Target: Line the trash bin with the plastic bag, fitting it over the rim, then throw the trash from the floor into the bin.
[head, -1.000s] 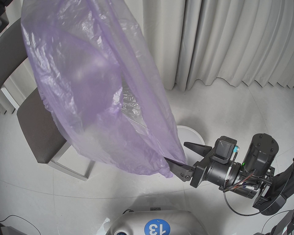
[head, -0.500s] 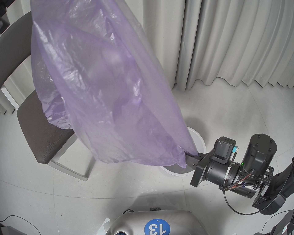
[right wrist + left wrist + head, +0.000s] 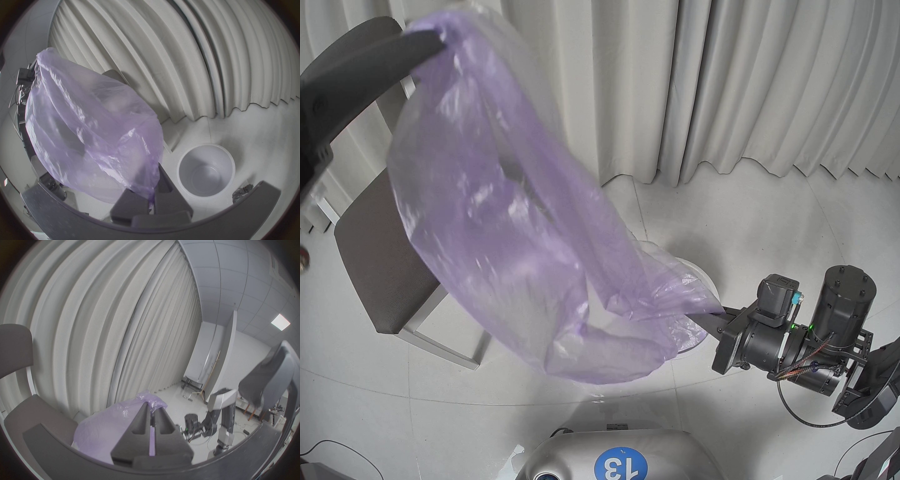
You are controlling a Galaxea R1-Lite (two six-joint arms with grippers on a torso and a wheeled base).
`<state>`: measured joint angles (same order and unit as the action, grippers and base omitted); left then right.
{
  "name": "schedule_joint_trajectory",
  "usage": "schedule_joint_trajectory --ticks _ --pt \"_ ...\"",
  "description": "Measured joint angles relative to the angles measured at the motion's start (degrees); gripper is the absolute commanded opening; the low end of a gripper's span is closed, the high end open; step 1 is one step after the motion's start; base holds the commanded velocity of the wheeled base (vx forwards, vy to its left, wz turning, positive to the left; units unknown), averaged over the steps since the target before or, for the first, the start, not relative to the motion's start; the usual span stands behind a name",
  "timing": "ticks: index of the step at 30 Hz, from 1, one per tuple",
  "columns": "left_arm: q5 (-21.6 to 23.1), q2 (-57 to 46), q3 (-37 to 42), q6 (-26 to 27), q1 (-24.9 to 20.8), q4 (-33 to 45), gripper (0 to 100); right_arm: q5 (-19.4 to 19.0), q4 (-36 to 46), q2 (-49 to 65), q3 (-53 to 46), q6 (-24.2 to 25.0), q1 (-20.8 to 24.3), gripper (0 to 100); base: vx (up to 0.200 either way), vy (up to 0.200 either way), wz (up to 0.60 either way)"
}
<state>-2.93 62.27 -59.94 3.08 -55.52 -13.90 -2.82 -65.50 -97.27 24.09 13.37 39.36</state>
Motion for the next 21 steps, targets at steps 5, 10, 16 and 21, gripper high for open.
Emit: schedule_joint_trajectory --ticks 5,10,16,21 --pt "0.0 -0.7 4.4 0.1 0.8 0.8 0 0.0 4.0 2.1 -0.2 -1.7 -0.4 0 0.000 0.000 0.00" --pt "0.0 -0.9 7.6 0.1 0.9 0.9 0 0.2 5.4 3.4 -0.7 -3.9 -0.8 0 0.000 0.000 0.00" --pt "0.0 -0.6 11.7 0.1 0.8 0.8 0 0.5 6.0 3.9 -1.7 -4.9 -1.0 0 0.000 0.000 0.00" --pt "-0.3 0.5 13.1 0.1 0.7 0.4 0 1.9 6.3 4.1 -3.0 -6.3 -1.0 0 0.000 0.000 0.00"
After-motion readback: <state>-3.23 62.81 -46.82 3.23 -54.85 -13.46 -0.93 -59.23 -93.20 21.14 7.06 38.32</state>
